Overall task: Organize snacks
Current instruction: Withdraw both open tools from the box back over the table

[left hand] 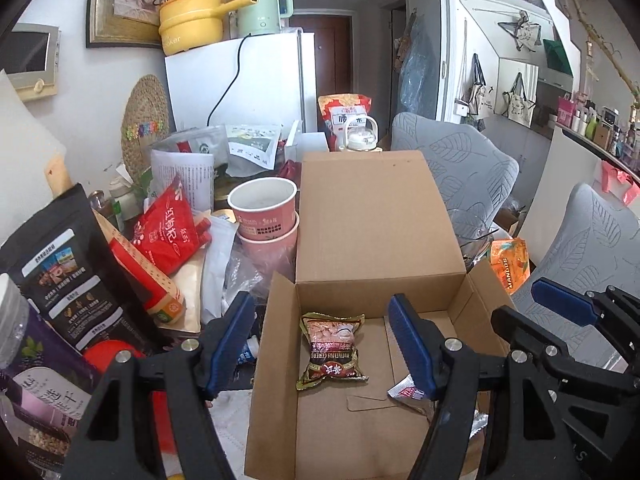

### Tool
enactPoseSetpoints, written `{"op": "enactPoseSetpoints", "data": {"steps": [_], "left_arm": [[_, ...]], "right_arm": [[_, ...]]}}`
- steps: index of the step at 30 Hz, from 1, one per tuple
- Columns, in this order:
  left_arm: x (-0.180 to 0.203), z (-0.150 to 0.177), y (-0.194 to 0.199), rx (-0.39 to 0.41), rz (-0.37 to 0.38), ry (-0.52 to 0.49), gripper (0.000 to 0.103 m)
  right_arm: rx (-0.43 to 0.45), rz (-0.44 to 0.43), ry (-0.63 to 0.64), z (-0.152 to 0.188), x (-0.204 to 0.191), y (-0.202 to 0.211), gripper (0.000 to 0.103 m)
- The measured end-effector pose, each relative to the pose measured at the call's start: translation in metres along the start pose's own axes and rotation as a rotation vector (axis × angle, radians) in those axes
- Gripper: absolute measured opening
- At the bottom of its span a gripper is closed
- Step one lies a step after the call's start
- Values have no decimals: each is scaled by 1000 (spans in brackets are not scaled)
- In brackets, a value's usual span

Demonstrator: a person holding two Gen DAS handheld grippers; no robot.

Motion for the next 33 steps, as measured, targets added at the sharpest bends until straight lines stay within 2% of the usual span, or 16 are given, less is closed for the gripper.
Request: {"op": "enactPoseSetpoints", "data": {"steps": [14,15,16,18,22,26,33], "left_arm": [[3,-9,86,104,8,-5,71],[4,-7,93,110,11,-5,77],[5,-6,99,120,11,-6,79],[6,-2,110,139,3,-8,79],[9,7,131,150,15,-6,79],[13,18,151,165,20,-13,79],[20,44,180,169,38,-21,79]], "right_arm": [[125,22,18,-13,-9,86,48],[131,25,19,-12,-9,91,48],[137,27,19,-11,-10,97,49],[155,32,26,-9,-10,108,55],[175,41,30,-1,-13,129,55],[199,46,34,10,-15,149,66],[214,42,17,34,-18,178,67]]}}
Point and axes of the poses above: each gripper's, at about its wrist camera, not at the fingertips, and y roughly against the way its jaws point, x to its right, z to its underside, the point moved 8 cm from there along -y, roughly the way its jaws point, and after that the axes turned 4 degrees about y, right-handed, at the moved point
